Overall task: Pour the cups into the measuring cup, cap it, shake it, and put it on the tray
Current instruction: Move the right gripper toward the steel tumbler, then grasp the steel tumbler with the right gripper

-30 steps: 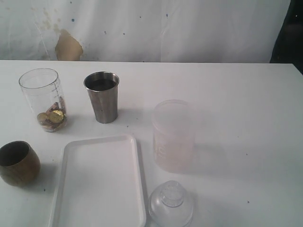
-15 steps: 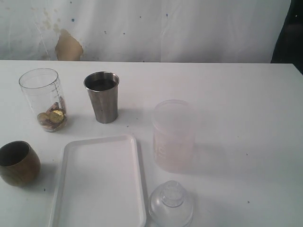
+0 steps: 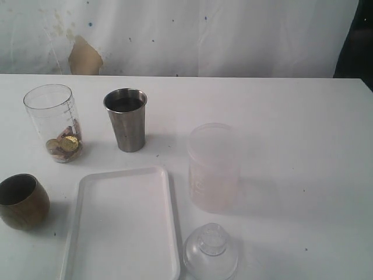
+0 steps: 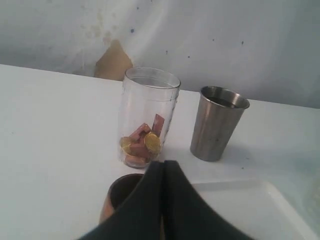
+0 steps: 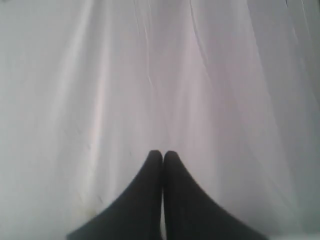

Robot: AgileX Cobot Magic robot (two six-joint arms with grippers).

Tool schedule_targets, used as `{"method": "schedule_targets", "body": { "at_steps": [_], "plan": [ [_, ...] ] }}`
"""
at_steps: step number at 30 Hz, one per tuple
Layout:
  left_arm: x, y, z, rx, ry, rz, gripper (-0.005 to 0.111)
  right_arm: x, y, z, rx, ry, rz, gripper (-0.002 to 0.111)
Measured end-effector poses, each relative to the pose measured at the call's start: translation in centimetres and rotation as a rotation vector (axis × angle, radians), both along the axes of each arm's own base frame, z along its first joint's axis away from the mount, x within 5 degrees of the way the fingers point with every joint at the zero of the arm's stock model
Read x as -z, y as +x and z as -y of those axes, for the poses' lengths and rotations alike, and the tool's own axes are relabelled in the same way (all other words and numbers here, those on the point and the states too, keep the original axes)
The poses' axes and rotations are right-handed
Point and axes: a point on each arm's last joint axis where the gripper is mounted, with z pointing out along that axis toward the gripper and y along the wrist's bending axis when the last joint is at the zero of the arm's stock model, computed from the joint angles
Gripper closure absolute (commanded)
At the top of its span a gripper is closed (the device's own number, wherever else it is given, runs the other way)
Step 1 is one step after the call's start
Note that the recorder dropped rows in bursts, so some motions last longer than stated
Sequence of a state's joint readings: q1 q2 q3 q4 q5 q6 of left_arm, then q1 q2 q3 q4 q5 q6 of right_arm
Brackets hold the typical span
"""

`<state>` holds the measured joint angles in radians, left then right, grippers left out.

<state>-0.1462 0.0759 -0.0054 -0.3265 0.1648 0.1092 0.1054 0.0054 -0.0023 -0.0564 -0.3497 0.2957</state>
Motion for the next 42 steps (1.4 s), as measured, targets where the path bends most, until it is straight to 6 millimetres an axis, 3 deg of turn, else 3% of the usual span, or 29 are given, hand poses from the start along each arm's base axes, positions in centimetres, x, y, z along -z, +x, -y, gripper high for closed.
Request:
{"method": "schedule_targets", "body": {
  "at_steps": [4,10,14,19,22,26,33,37,41,42],
  "plan": [
    [0.1,0.0,0.0,0.002,0.018,-0.006,0.107,-2.2,-1.1,0.0,-0.089,0.135,0.199,0.108],
    [0.3,0.0,0.0,0.008,0.083,-0.021,0.107,-6.7,-0.7,-0.9,-0.146,0.055,0.303,0.108],
    [0.4,-0.1,-0.1,0.01,0.101,-0.025,0.107,-9.3,1.9,-2.2,-0.26,0.011,0.298,0.103],
    [0.5,-0.1,-0.1,0.01,0.145,-0.025,0.107,-11.1,7.5,-4.7,-0.507,-0.012,0.177,0.08],
    [0.5,-0.1,-0.1,0.01,0.153,-0.025,0.107,-10.4,11.4,-6.5,-0.672,-0.038,0.069,0.063],
    [0.5,-0.1,-0.1,0.01,0.155,-0.025,0.107,-8.6,15.6,-9.6,-0.874,-0.039,-0.065,0.052],
    [0.5,-0.1,-0.1,0.011,0.156,-0.027,0.107,-6.2,18.5,-18.7,-1.021,-0.253,-0.177,0.035],
    [0.5,-0.1,-0.1,0.011,0.156,-0.027,0.107,-4.5,20.1,-23.1,-0.922,-0.376,-0.317,0.035],
    [0.5,-0.1,-0.1,0.011,0.156,-0.027,0.107,-2.5,22.0,-25.7,-0.793,-0.345,-0.456,0.035],
    [0.5,-0.1,-0.1,0.011,0.156,-0.027,0.107,-1.0,22.6,-26.9,-0.746,-0.304,-0.512,0.035]
  ]
}}
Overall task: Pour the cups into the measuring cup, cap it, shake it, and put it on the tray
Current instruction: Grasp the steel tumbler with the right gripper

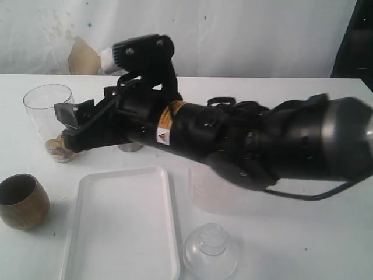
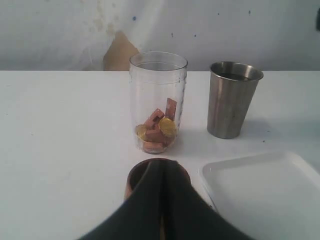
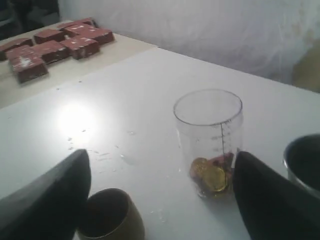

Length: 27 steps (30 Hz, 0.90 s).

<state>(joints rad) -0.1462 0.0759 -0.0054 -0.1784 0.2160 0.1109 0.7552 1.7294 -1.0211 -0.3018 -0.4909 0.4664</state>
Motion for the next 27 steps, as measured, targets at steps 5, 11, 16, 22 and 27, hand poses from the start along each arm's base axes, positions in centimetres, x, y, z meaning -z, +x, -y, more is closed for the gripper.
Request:
{"method": "schedule_targets", "body": {
  "at_steps": [5,11,16,22,27],
  "plan": [
    [0.0,0.0,0.0,0.0,0.0,0.0,0.107,4.0,0.7,-2.9,0.185,-0.028,-0.082,0.035],
    [0.0,0.0,0.0,0.0,0.002,0.0,0.107,8.8,0.6,-5.5,0.538,-0.048,0.033,0.034],
    [0.0,0.0,0.0,0.0,0.002,0.0,0.107,11.6,1.9,-6.0,0.615,-0.068,0.061,0.015],
    [0.0,0.0,0.0,0.0,0.004,0.001,0.107,14.0,3.9,-6.7,0.675,-0.062,0.064,0.015],
    [0.0,0.0,0.0,0.0,0.004,0.001,0.107,15.0,4.8,-6.9,0.73,-0.052,0.082,0.015]
  ]
}}
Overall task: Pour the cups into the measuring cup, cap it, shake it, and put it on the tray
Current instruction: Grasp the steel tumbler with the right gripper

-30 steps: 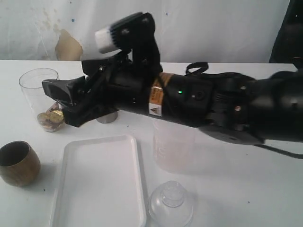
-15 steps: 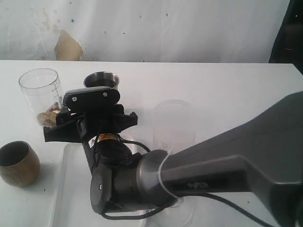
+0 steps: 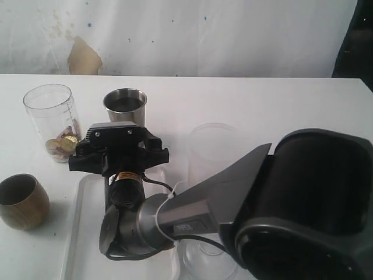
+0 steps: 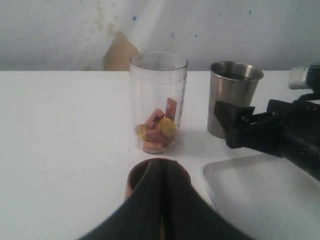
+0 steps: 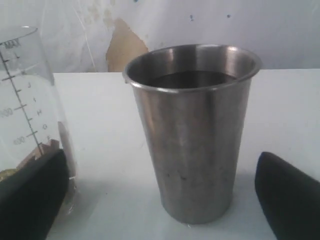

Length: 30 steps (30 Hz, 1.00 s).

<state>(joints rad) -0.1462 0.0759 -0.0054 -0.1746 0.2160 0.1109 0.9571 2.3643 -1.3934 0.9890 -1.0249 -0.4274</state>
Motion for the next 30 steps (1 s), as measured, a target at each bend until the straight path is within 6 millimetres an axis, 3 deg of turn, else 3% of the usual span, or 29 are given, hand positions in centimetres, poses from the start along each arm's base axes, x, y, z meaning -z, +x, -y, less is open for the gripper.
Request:
{"method": "schedule_targets", "body": {
  "at_steps": [9,30],
  "plan": [
    [0.0,0.0,0.0,0.0,0.0,0.0,0.107,1.7,2.7,0.3,0.068,-0.047,0.006,0.015],
    [0.0,0.0,0.0,0.0,0.0,0.0,0.107,2.7,7.1,1.0,0.08,-0.007,-0.024,0.016]
  ]
}}
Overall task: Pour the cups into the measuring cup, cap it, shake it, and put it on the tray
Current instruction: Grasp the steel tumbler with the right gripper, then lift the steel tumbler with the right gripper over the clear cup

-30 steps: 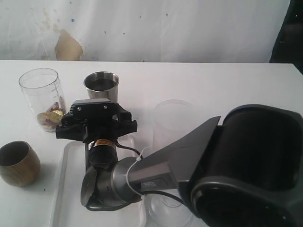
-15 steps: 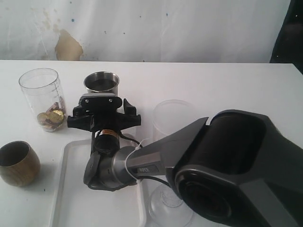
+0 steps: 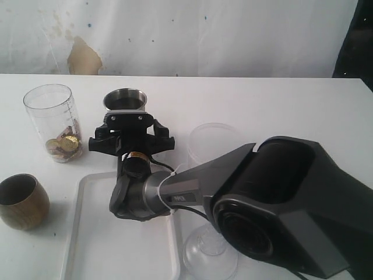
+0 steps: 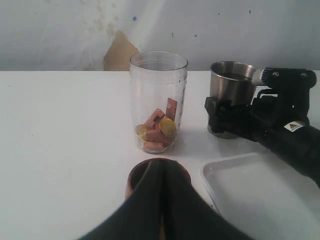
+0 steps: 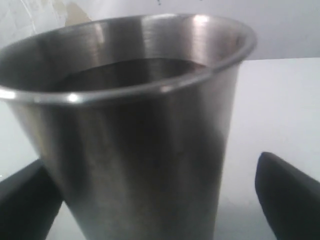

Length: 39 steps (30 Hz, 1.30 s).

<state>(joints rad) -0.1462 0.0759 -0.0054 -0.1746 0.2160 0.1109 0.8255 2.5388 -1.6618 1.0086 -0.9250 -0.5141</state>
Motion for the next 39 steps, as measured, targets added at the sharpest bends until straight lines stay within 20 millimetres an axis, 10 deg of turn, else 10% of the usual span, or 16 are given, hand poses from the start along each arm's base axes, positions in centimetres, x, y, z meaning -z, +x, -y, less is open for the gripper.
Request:
{"method": "schedule_targets", "body": {
  "at_steps": [11,22,39],
  "plan": [
    [0.0,0.0,0.0,0.0,0.0,0.0,0.107,-0.5,1.2,0.5,-0.03,-0.02,0.026,0.023],
    [0.0,0.0,0.0,0.0,0.0,0.0,0.107,-0.5,1.4,0.5,-0.058,-0.052,0.027,0.108],
    [0.0,0.0,0.0,0.0,0.0,0.0,0.107,-6.0,1.0,-0.3,-0.123,-0.234,0.041,0.108]
  ]
}}
